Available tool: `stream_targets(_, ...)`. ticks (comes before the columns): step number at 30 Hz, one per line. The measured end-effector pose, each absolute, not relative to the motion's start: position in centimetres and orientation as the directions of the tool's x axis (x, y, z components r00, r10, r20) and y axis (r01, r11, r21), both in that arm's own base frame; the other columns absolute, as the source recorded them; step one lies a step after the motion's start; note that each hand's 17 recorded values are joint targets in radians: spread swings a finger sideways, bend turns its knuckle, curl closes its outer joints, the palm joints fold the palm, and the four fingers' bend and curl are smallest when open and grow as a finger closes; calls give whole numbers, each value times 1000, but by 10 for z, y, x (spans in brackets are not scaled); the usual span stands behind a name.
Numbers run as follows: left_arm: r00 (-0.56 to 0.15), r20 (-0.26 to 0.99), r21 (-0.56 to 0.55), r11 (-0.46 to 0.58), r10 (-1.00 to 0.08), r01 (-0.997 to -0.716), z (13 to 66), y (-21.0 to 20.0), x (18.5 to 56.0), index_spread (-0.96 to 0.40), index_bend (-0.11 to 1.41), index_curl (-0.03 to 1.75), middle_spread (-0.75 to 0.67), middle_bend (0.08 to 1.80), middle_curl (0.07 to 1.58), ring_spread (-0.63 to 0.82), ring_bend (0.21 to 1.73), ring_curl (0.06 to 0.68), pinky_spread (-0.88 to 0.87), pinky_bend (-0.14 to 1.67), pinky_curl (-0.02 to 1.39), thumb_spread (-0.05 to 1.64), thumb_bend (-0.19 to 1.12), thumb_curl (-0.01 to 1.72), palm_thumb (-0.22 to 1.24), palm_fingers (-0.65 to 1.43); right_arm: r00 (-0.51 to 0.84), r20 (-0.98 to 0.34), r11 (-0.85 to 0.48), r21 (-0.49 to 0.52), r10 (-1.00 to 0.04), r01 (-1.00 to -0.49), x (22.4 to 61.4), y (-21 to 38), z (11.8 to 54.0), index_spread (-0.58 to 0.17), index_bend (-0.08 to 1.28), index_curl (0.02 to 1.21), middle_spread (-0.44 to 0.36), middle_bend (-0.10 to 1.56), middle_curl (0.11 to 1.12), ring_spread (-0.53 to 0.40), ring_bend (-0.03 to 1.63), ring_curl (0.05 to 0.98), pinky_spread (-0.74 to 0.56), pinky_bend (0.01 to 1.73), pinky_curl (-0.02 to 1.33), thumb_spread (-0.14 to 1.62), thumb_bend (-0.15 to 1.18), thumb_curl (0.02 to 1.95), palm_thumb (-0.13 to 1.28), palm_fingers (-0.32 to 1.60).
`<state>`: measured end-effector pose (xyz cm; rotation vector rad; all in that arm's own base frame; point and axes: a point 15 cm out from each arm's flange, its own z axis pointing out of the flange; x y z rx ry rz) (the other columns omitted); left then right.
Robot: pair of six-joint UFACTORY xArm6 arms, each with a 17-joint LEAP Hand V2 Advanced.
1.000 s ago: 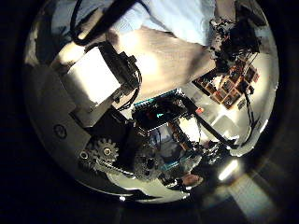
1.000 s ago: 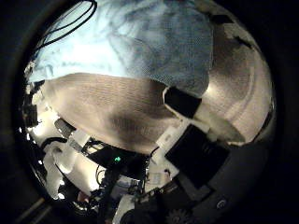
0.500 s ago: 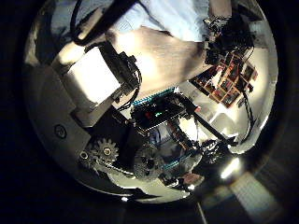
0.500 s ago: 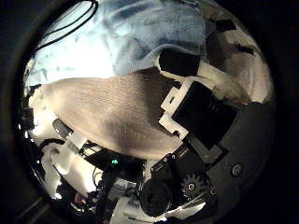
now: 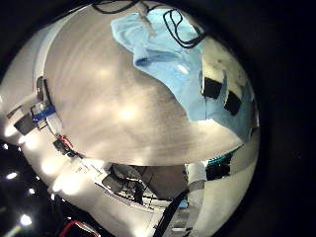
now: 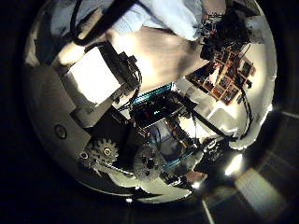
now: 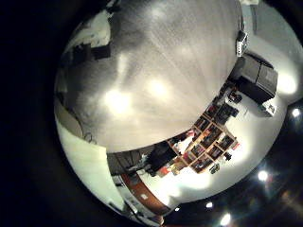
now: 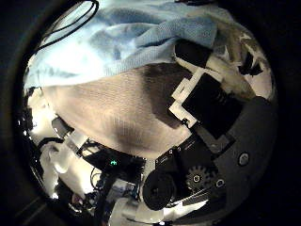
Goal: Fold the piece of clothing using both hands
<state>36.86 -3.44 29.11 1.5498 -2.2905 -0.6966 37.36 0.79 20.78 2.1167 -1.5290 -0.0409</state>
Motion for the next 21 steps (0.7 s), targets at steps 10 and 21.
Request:
stream_targets(10,-385,-28,545,309,-923,-779,294,-31,352,-749,205,1364,-554,965,875,-509,1172,497,-777,718,687,1113,-15,552,777,1093,338,273,-235,348,-901,-907,348,4,242,-346,953,938,-197,1134,960,-242,1302,747,-212,1416,595,1064,-7,685,1018,1071)
stream_targets(21,-391,-30,534,316,-920,-784,310,-27,340,-745,202,1368,-556,965,879,-512,1167,496,-781,711,694,1113,-15,553,777,1094,296,273,-243,211,-915,-947,335,4,290,-327,976,946,-179,1164,949,-240,1298,775,-199,1387,640,1068,-9,731,1027,1084)
